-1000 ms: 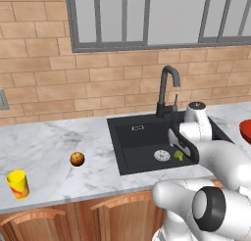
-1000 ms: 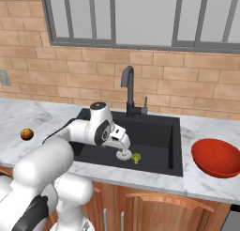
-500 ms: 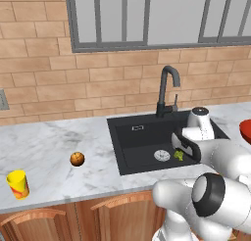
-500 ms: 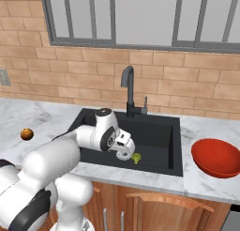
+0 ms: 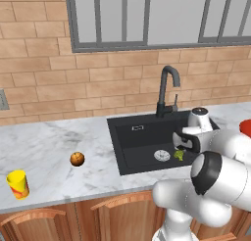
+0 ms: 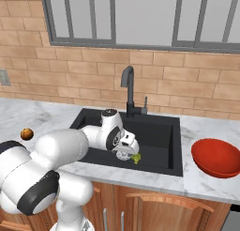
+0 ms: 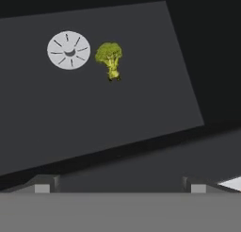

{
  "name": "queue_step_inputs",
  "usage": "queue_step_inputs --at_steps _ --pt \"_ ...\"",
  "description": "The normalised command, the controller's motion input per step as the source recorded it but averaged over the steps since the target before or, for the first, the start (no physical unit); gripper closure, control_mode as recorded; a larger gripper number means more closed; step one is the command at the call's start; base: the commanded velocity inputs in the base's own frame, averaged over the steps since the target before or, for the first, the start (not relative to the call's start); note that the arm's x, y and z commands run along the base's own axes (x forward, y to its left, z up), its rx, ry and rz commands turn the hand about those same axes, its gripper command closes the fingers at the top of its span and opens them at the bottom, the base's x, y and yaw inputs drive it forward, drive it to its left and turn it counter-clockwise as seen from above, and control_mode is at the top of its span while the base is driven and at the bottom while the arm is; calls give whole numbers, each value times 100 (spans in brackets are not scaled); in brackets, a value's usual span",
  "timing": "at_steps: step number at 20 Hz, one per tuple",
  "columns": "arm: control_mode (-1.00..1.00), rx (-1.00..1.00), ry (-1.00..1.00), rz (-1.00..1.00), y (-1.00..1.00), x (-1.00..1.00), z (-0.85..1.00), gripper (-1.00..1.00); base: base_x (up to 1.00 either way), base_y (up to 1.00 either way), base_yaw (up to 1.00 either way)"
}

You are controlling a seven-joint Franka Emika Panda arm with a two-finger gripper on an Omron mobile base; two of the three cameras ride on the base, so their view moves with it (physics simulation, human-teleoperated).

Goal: Remove the orange and broccoli from the sink. Then move the bowl and cup from the counter to the sink for washing.

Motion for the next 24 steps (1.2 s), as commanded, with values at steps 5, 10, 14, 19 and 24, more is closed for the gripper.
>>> queue_step_inputs --at_steps 5,10,14,19,24 --pt "-100 0 2 0 -3 8 -17 -100 0 0 0" --pt "-100 1 0 0 -2 3 -18 -100 0 0 0" --pt "-100 0 0 0 -2 3 -16 -100 0 0 0" --pt "-100 0 0 0 0 5 -14 -100 0 0 0" --pt "-100 0 -2 1 0 9 -14 -100 0 0 0"
